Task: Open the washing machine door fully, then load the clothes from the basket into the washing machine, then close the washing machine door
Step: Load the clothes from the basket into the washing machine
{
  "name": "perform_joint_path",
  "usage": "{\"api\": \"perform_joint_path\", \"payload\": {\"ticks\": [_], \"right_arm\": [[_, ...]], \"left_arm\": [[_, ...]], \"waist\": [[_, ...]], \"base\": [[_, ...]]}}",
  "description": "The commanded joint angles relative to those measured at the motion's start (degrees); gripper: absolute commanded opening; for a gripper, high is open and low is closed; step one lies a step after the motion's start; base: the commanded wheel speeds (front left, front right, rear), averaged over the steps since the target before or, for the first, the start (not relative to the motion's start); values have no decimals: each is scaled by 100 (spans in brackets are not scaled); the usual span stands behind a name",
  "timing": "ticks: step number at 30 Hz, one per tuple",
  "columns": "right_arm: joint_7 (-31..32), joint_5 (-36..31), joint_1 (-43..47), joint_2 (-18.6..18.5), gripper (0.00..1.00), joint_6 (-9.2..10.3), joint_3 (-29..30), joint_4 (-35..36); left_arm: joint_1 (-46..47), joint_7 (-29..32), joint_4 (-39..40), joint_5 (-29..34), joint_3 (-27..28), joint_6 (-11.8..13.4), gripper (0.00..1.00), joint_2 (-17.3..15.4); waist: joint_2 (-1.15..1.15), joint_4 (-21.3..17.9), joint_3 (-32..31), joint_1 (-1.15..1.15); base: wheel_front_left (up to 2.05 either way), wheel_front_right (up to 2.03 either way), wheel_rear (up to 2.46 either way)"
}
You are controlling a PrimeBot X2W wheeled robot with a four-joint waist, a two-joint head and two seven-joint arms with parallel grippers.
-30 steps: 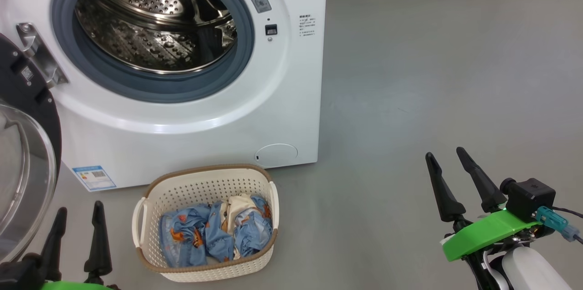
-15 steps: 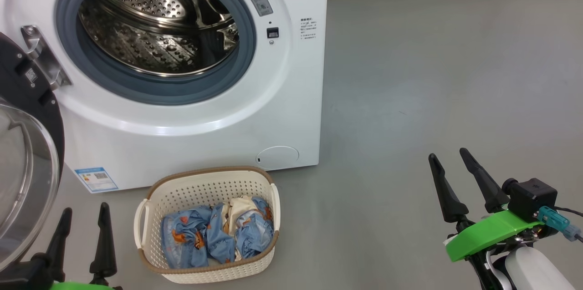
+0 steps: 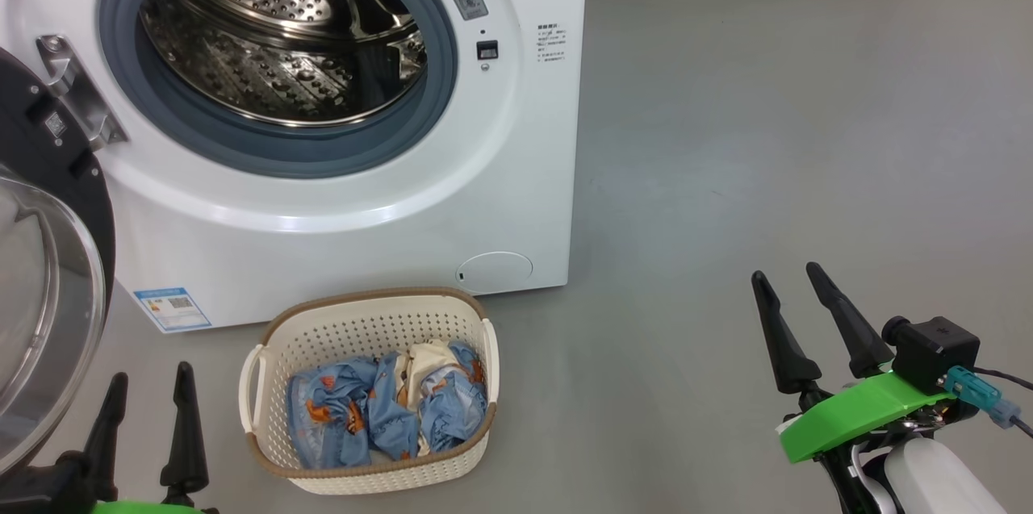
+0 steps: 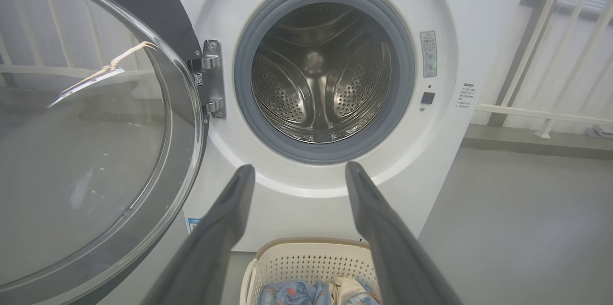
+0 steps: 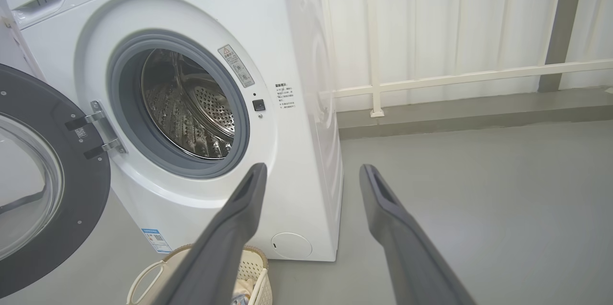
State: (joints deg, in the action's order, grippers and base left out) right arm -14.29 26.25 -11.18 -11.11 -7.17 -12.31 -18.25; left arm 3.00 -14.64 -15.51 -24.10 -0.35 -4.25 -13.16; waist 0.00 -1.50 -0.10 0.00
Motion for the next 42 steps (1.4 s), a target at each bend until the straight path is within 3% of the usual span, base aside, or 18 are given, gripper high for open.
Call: {"api": "perform_joint_path", "payload": {"ticks": [1, 33, 42], "right_arm": [[-71, -39, -139, -19, 100, -32, -75, 110], [-71, -31, -177, 49, 100, -32, -126, 82], [-71, -13, -160, 47, 100, -32, -117, 105]], "left_arm": [[192, -36, 63, 71, 224, -23, 100, -102], [267, -36, 57, 282, 413, -188, 100, 45], [271, -36, 87, 252, 427, -241, 100, 44]], "waist": [[0, 9, 9, 0], [0, 67, 42, 0], [0, 81, 37, 0]], "base": [[0, 0, 0], [0, 0, 0], [75, -86, 11]]}}
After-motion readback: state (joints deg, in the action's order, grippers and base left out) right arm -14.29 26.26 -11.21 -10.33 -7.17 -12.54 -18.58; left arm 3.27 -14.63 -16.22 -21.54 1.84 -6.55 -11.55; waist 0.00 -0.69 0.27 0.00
